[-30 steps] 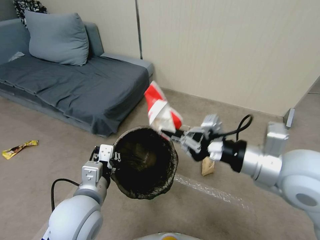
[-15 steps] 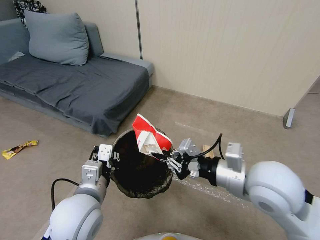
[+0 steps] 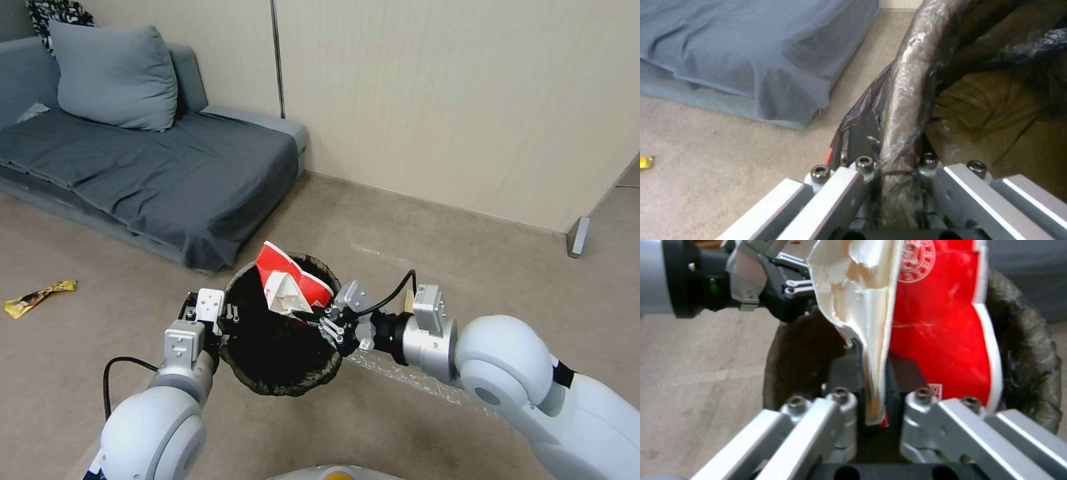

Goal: Pick up the trash bin, then pick up the garbage from the floor and place it into the trash bin.

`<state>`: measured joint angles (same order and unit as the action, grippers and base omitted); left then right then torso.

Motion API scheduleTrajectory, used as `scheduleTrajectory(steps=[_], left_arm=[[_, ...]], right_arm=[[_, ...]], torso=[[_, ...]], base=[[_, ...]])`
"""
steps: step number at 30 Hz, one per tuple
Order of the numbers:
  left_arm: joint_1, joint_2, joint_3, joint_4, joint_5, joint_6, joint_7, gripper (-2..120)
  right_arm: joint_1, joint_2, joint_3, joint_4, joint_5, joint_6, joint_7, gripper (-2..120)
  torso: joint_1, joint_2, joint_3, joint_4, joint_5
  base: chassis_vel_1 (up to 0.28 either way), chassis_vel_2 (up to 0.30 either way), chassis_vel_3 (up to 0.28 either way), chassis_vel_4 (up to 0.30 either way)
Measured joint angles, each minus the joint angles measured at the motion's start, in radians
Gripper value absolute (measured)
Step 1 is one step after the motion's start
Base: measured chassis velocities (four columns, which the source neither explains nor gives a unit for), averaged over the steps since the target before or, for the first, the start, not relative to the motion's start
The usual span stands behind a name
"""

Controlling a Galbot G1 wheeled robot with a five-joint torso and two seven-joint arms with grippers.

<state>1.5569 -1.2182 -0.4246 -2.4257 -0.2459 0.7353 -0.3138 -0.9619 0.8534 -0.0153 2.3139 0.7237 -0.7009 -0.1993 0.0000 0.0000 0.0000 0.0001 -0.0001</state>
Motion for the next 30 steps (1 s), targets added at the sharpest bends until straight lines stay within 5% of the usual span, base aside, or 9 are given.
scheduleTrajectory(steps=[23, 30], left_arm=[[-0.005, 0.002, -0.002, 0.004, -0.004, 0.000, 0.000, 0], [-0.006, 0.004, -0.003, 0.004, -0.006, 0.000, 0.000, 0]], right_arm=[[-0.024, 0.013, 0.017, -0.033, -0.009, 0.010, 0.029, 96], [-0.058, 0.051, 0.167, -0.026, -0.087, 0.058, 0.051, 100]], torso=[[0.000, 0.000, 0.000, -0.0001, 0.0001], [0.000, 0.000, 0.000, 0.0000, 0.0000]], base=[[0.000, 0.000, 0.000, 0.000], [0.000, 0.000, 0.000, 0.000]])
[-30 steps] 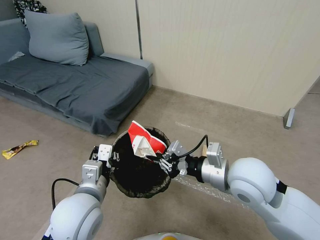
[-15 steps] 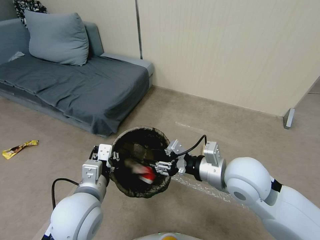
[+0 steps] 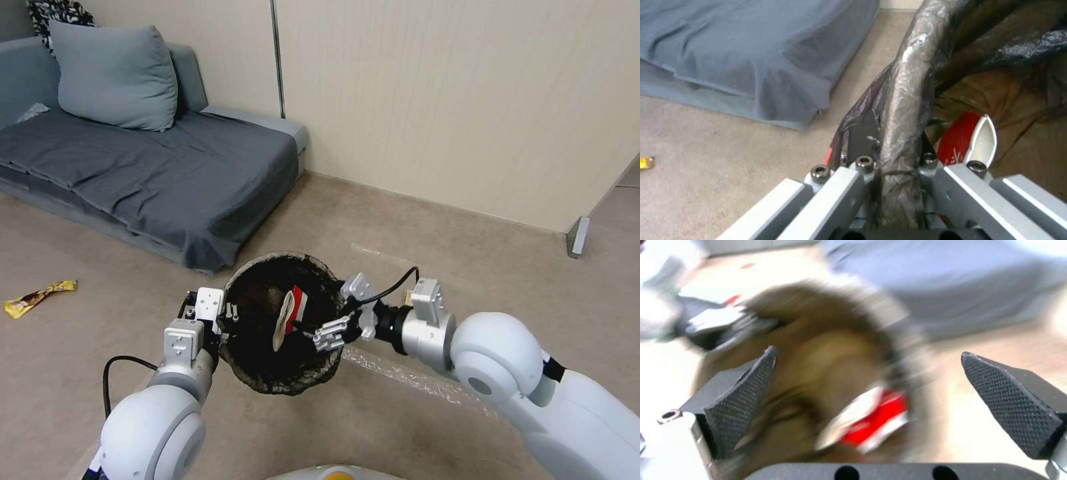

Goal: Pick up the trash bin, then pick up the garbage from the floor and place it into the trash bin.

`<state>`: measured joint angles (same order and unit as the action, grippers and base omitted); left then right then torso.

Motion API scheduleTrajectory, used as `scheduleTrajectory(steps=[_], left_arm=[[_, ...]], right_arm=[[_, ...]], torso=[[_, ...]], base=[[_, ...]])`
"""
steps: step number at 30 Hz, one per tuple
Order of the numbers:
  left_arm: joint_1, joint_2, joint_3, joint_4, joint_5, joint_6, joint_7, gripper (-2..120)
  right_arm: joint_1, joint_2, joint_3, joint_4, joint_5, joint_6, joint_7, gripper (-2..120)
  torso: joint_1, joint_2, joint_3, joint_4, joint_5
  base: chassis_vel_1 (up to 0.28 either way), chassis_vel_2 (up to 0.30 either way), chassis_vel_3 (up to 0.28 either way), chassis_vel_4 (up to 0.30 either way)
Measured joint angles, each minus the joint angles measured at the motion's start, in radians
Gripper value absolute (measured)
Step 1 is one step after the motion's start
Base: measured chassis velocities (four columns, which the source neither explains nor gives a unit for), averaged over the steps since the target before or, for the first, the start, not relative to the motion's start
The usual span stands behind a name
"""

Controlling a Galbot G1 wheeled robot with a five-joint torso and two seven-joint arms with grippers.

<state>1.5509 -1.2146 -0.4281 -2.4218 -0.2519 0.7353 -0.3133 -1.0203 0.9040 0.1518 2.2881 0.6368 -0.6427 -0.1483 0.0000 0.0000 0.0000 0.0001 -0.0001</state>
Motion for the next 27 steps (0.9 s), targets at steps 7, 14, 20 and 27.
scheduleTrajectory(steps=[7, 14, 20, 27], left_arm=[[-0.001, 0.000, -0.002, -0.001, -0.002, 0.000, -0.001, 0], [-0.001, -0.009, 0.001, 0.009, -0.004, 0.000, -0.002, 0], [0.003, -0.019, 0.009, 0.011, 0.004, 0.000, -0.002, 0], [0.012, -0.026, 0.013, 0.014, 0.014, 0.000, -0.001, 0]], right_arm=[[-0.066, 0.117, 0.159, -0.054, -0.333, 0.192, 0.219, 100], [-0.261, 0.350, 0.265, -0.137, -0.599, 0.412, 0.308, 100], [-0.395, 0.506, 0.347, -0.172, -0.799, 0.547, 0.314, 100], [-0.525, 0.627, 0.369, -0.197, -0.963, 0.683, 0.340, 100]], torso=[[0.000, 0.000, 0.000, 0.0001, 0.0002], [0.000, 0.000, 0.000, -0.0002, 0.0007], [0.000, 0.000, 0.000, -0.0001, -0.0003], [0.000, 0.000, 0.000, -0.0001, 0.0000]], base=[[0.000, 0.000, 0.000, 0.000], [0.000, 0.000, 0.000, 0.000], [0.000, 0.000, 0.000, 0.000], [0.000, 0.000, 0.000, 0.000]])
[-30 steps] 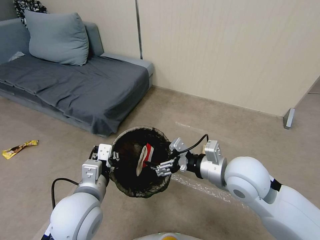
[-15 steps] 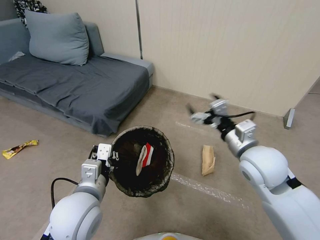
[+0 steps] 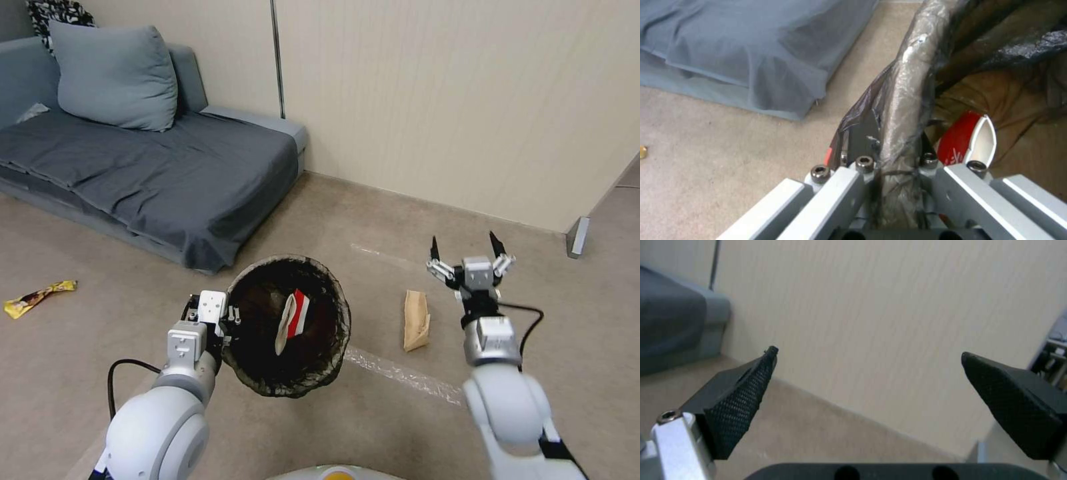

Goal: Pick up the trash bin, then pick up the garbage from the floor and place it into the trash bin.

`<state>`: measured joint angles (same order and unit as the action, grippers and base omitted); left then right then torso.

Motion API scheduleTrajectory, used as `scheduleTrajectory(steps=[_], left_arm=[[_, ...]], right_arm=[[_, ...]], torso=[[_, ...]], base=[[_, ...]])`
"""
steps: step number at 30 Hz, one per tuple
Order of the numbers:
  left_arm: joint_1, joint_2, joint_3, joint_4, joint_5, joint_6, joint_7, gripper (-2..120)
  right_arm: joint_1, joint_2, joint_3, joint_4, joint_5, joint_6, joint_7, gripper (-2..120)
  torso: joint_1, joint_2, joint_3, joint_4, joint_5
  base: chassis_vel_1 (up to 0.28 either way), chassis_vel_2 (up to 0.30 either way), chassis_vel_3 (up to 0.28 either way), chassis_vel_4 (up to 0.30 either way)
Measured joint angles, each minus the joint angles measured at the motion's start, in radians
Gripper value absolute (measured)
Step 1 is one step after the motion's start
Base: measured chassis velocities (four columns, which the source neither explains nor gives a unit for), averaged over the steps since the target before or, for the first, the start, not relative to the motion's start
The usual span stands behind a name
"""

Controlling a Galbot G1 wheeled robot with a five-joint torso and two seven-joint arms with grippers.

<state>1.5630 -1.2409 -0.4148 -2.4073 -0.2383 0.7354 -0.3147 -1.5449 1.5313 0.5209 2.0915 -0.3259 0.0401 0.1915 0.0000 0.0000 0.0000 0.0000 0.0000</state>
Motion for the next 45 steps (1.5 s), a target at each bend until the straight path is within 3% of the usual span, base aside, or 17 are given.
scheduleTrajectory(steps=[8, 11, 13, 14, 16, 17, 20, 28, 31, 37, 45], left_arm=[[0.000, -0.009, -0.004, 0.005, 0.005, 0.000, 0.002, 0], [0.000, -0.012, -0.005, 0.006, 0.006, 0.000, 0.002, 0], [0.003, -0.013, -0.007, 0.007, 0.008, 0.000, 0.003, 0], [0.003, -0.013, -0.007, 0.007, 0.008, 0.000, 0.003, 0], [0.006, -0.013, -0.010, 0.008, 0.009, 0.000, 0.003, 0], [0.006, -0.013, -0.010, 0.008, 0.009, 0.000, 0.003, 0], [0.007, -0.013, -0.011, 0.008, 0.009, 0.000, 0.004, 0], [0.011, -0.010, -0.015, 0.005, 0.009, 0.000, 0.004, 0], [0.012, -0.009, -0.018, 0.005, 0.009, 0.000, 0.004, 0], [0.011, -0.012, -0.013, 0.007, 0.009, 0.000, 0.004, 0], [0.008, -0.012, -0.011, 0.011, 0.009, 0.000, 0.004, 0]], right_arm=[[-0.023, 0.012, 0.030, -0.073, 0.007, 0.006, 0.033, 100], [0.007, -0.006, 0.035, -0.096, 0.027, -0.061, 0.036, 100], [0.061, -0.038, 0.031, -0.126, 0.086, -0.188, 0.045, 100], [0.061, -0.038, 0.031, -0.126, 0.086, -0.188, 0.045, 100], [0.122, -0.068, 0.006, -0.174, 0.154, -0.309, 0.046, 100], [0.122, -0.068, 0.006, -0.174, 0.154, -0.309, 0.046, 100], [0.199, -0.098, -0.038, -0.245, 0.257, -0.430, 0.025, 100], [0.362, -0.137, -0.100, -0.399, 0.384, -0.580, -0.034, 100], [0.461, -0.146, -0.127, -0.498, 0.516, -0.663, -0.038, 100], [0.566, -0.131, -0.154, -0.658, 0.595, -0.711, -0.046, 100], [0.658, -0.109, -0.159, -0.832, 0.566, -0.714, -0.043, 100]], torso=[[0.000, 0.000, 0.000, 0.0000, 0.0000], [0.000, 0.000, 0.000, 0.0000, 0.0001], [0.000, 0.000, 0.000, -0.0003, 0.0000], [0.000, 0.000, 0.000, -0.0003, 0.0000], [0.000, 0.000, 0.000, 0.0001, 0.0004], [0.000, 0.000, 0.000, 0.0001, 0.0004], [0.000, 0.000, 0.000, 0.0001, 0.0004], [0.000, 0.000, 0.000, 0.0001, -0.0001], [0.000, 0.000, 0.000, 0.0002, -0.0001], [0.000, 0.000, 0.000, 0.0000, -0.0001], [0.000, 0.000, 0.000, 0.0000, 0.0001]], base=[[0.000, 0.000, 0.000, 0.000], [0.000, 0.000, 0.000, 0.000], [0.000, 0.000, 0.000, 0.000], [0.000, 0.000, 0.000, 0.000], [0.000, 0.000, 0.000, 0.000], [0.000, 0.000, 0.000, 0.000], [0.000, 0.000, 0.000, 0.000], [0.000, 0.000, 0.000, 0.000], [0.000, 0.000, 0.000, 0.000], [0.000, 0.000, 0.000, 0.000], [0.000, 0.000, 0.000, 0.000]])
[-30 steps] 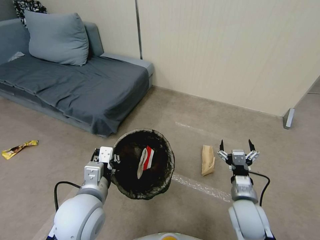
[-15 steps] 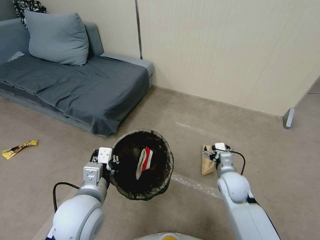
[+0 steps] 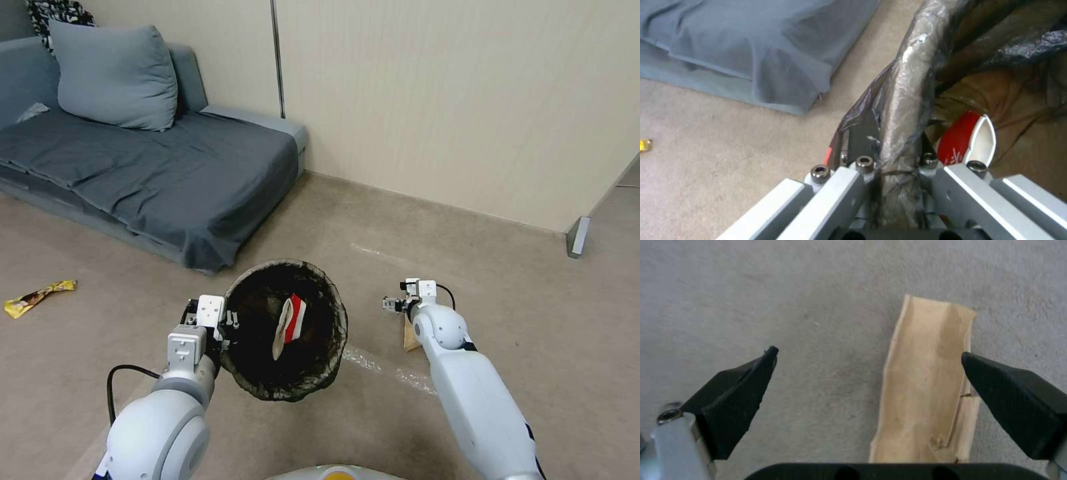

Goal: Pick up the trash bin, then pick up the garbage from the floor and place it into the trash bin.

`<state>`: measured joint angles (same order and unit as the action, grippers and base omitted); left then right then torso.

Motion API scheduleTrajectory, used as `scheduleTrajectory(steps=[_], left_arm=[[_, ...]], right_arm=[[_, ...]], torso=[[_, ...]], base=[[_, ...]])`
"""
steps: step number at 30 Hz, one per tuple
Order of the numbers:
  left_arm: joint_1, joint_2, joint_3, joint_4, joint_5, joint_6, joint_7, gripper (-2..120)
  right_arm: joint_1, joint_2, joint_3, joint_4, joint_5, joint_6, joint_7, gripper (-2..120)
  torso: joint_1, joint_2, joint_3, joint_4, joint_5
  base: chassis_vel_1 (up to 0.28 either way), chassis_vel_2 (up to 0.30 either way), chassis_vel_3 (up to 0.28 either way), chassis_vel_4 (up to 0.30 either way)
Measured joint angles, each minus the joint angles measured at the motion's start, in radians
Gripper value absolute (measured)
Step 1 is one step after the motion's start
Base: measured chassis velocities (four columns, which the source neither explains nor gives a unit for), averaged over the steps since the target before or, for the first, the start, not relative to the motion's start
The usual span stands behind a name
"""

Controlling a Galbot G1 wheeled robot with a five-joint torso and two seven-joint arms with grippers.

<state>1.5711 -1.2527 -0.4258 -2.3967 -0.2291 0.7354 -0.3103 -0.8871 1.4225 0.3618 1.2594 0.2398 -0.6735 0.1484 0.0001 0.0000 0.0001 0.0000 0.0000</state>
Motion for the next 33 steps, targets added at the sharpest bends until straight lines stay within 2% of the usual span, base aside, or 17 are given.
scheduleTrajectory(steps=[7, 25, 33], left_arm=[[0.000, -0.001, 0.000, 0.002, 0.001, 0.000, 0.000, 0], [0.000, 0.002, 0.004, 0.008, 0.002, 0.000, 0.001, 0], [0.002, 0.008, 0.003, 0.004, 0.007, 0.000, 0.001, 0]], right_arm=[[0.036, -0.002, 0.007, -0.084, -0.020, 0.015, -0.001, 100], [0.018, -0.024, 0.037, -0.151, -0.043, 0.046, -0.011, 100], [0.006, -0.020, 0.053, -0.226, -0.050, 0.076, -0.023, 100]], torso=[[0.000, 0.000, 0.000, 0.0000, 0.0000], [0.000, 0.000, 0.000, 0.0000, 0.0000], [0.000, 0.000, 0.000, -0.0001, -0.0001]], base=[[0.000, 0.000, 0.000, 0.000], [0.000, 0.000, 0.000, 0.000], [0.000, 0.000, 0.000, 0.000]])
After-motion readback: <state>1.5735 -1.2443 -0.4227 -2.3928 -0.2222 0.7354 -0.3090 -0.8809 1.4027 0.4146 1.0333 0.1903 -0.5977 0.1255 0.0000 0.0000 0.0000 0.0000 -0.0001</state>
